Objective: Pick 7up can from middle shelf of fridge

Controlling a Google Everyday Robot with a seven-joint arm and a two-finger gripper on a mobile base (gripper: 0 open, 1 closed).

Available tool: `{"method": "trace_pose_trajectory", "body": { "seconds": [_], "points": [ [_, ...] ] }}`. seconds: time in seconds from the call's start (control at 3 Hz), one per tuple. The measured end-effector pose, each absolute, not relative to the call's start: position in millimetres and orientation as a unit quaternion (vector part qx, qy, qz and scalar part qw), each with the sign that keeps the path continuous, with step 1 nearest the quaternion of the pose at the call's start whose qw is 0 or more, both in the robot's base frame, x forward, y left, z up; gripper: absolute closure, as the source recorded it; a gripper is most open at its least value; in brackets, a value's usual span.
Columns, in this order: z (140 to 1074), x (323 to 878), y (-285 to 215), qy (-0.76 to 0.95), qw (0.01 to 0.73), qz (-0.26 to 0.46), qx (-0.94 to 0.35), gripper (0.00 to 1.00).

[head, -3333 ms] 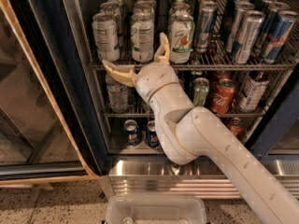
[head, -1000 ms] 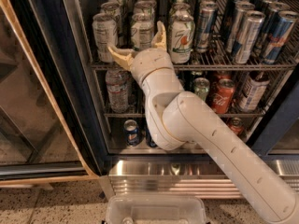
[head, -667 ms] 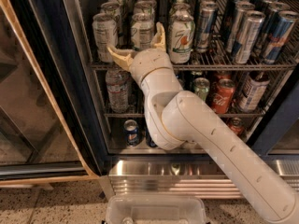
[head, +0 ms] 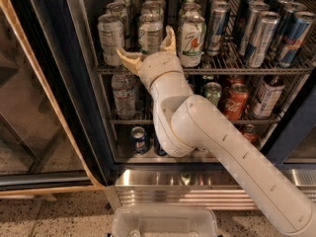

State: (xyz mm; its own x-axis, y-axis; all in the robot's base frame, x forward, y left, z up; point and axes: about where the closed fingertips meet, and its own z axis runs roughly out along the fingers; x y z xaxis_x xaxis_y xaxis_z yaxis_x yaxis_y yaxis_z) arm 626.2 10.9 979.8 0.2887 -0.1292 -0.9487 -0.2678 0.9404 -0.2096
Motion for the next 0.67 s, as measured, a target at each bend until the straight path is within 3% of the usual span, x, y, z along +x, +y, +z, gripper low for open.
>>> {"method": "trace_pose_trajectory", "body": {
  "seconds": [0.67],
  "points": [
    [973.8, 632.6, -1.9, 0.605, 0.781, 0.026, -0.154, 0.26]
  ]
}}
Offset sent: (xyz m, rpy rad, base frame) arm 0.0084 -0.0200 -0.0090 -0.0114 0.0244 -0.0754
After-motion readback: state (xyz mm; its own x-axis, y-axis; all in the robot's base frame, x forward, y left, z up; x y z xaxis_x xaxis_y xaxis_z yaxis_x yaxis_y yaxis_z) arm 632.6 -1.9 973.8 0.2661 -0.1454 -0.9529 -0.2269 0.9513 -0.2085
